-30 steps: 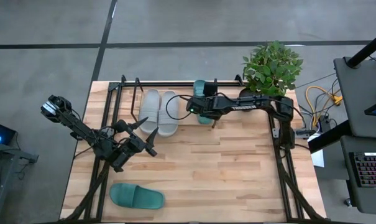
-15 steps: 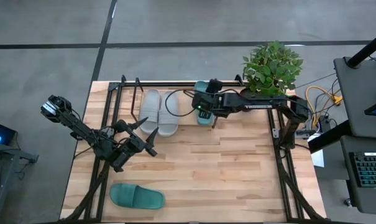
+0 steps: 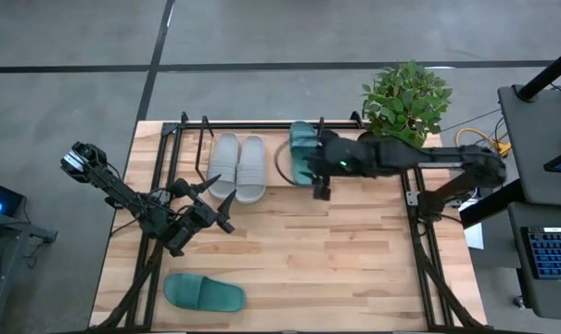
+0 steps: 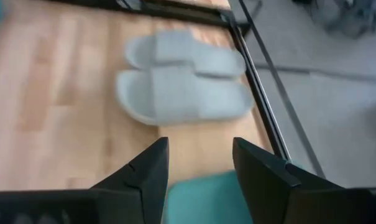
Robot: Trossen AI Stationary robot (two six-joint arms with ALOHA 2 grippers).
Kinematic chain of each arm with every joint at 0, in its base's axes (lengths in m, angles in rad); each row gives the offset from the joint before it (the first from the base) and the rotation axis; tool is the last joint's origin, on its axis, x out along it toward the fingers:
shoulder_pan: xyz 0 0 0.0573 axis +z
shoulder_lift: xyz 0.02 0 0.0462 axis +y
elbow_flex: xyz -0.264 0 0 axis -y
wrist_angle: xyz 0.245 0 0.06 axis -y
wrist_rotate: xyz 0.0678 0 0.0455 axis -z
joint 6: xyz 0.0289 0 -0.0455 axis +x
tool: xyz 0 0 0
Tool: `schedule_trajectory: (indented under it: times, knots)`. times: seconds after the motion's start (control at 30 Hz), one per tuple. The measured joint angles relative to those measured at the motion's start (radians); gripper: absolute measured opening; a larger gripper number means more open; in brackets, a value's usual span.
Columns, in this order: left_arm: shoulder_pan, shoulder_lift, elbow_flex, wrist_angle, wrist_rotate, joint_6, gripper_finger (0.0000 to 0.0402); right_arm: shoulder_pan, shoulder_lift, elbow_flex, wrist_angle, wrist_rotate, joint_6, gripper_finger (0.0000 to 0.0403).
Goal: Pick and place slides into the shelf
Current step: Put the left green slide on the shelf
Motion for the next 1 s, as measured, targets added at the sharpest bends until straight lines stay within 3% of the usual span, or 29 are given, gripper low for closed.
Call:
schedule_trajectory:
  times: [0.3,0.53,0.77,1.0]
  knots:
    - [0.000,0.000,0.000,0.000,0.001,-0.018,0.0258,0.165,-0.203,-0.295,0.245,0.003,0.067,0.0167]
    - [0.000,0.000,0.000,0.001,0.007,-0.027,0.0258,0.318,-0.244,-0.506,0.539,0.006,0.112,0.0167]
    - [-0.004,0.000,0.000,0.001,0.005,-0.062,0.0258,0.444,-0.237,-0.546,0.657,0.026,0.024,0.0167]
    - [-0.077,0.000,0.000,0.006,-0.006,-0.140,0.0258,0.474,-0.239,-0.533,0.653,0.177,-0.065,0.0167]
